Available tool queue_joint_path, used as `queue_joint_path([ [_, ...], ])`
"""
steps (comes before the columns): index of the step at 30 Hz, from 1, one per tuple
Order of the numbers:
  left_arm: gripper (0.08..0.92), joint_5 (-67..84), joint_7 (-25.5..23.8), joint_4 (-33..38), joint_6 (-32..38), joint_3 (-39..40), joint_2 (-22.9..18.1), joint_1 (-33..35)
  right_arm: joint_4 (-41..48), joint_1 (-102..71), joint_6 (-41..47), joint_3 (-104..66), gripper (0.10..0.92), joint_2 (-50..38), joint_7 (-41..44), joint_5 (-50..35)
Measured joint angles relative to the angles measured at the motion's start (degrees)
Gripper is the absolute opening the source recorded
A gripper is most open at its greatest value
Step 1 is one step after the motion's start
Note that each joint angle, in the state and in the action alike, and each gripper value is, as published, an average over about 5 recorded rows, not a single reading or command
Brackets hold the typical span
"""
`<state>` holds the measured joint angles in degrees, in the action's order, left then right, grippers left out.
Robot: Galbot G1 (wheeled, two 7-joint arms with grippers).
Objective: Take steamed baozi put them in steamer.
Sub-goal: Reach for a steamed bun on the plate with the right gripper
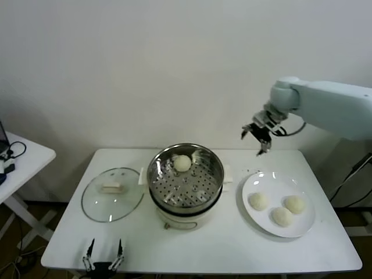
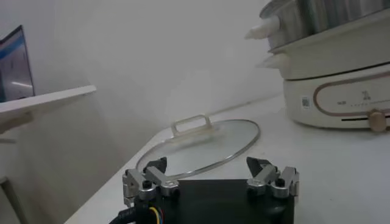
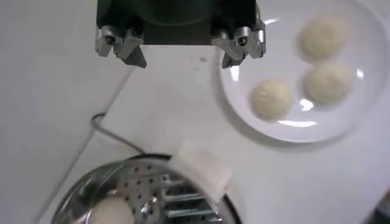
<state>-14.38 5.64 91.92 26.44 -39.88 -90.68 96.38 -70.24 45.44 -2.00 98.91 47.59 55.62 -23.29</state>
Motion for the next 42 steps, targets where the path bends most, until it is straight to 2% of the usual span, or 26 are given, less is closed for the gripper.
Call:
queue_joint_path([
  [6,0.823,-0.66,0.03,-0.75,0.16,-0.09,-0.02,-0.06,-2.85,-6.8,7.84,-2.5,0.823,-4.72,-2.39,-1.05],
  [13,0.823,-1.42,0.26,-1.62,0.6,-0.31,0.18,0.24,-3.22,-16.5,13.09,-9.25,0.823,-6.79,-4.78,-0.8],
  [31,0.823,-2.68,0.76,-2.51,1.07,-0.2,0.38,0.23,-0.58,-28.22,16.68,-18.15,0.817,-6.21,-6.9,3.98],
  [34,0.823,-2.89,1.06,-2.8,1.22,-0.19,0.39,0.1,-0.14,-28.94,16.79,-18.97,0.775,-5.94,-7.18,4.7],
  [42,0.823,-3.37,1.52,-3.29,1.52,-0.02,0.29,-0.18,-0.6,-29.1,17.2,-19.61,0.578,-6.37,-7.17,5.62],
])
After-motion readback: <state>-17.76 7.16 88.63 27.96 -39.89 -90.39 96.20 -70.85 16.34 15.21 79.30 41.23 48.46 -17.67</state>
